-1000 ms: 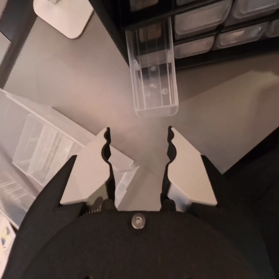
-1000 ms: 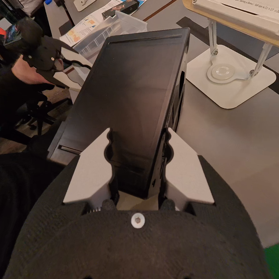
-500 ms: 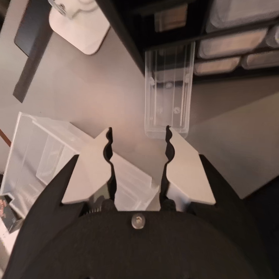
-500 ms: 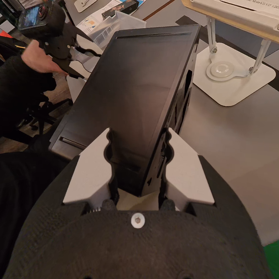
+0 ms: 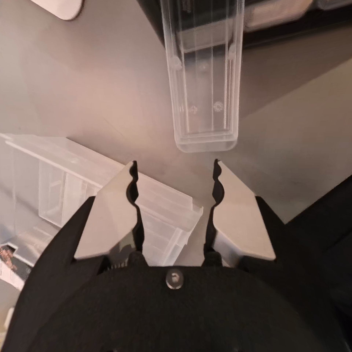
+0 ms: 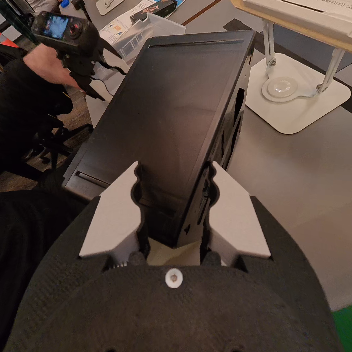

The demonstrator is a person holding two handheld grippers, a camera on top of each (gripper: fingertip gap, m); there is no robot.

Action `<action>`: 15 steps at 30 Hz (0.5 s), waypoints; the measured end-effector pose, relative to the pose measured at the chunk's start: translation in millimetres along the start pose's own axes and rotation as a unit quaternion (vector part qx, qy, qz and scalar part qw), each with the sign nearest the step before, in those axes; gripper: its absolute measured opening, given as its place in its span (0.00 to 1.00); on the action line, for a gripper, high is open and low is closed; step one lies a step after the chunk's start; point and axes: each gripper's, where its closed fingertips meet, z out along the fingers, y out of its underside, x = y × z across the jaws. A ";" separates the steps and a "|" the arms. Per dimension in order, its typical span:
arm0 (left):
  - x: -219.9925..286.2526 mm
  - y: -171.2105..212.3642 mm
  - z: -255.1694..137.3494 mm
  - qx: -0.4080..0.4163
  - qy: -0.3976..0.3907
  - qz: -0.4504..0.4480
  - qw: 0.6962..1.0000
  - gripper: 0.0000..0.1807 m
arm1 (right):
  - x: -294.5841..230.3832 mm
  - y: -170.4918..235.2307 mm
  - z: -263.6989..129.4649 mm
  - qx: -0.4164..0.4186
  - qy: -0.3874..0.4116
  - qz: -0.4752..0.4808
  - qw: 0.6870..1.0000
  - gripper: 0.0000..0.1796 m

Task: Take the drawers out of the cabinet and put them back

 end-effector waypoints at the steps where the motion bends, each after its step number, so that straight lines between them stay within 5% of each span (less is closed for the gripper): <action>1: -0.2 5.8 2.8 -0.016 -0.005 0.003 1.000 0.44 | 0.0 0.0 0.0 0.000 0.000 0.000 1.000 0.38; 7: -8.7 -4.0 22.5 0.003 -0.031 0.012 0.999 0.47 | 0.4 0.3 -0.6 0.000 0.001 -0.001 1.000 0.39; 10: -0.9 -31.9 10.3 0.065 0.002 0.009 0.998 0.36 | 0.6 0.5 -0.7 0.002 -0.003 0.000 1.000 0.39; 15: -15.7 -65.1 14.6 0.073 -0.032 0.033 0.996 0.41 | 0.5 0.5 -0.8 0.001 -0.003 -0.001 1.000 0.39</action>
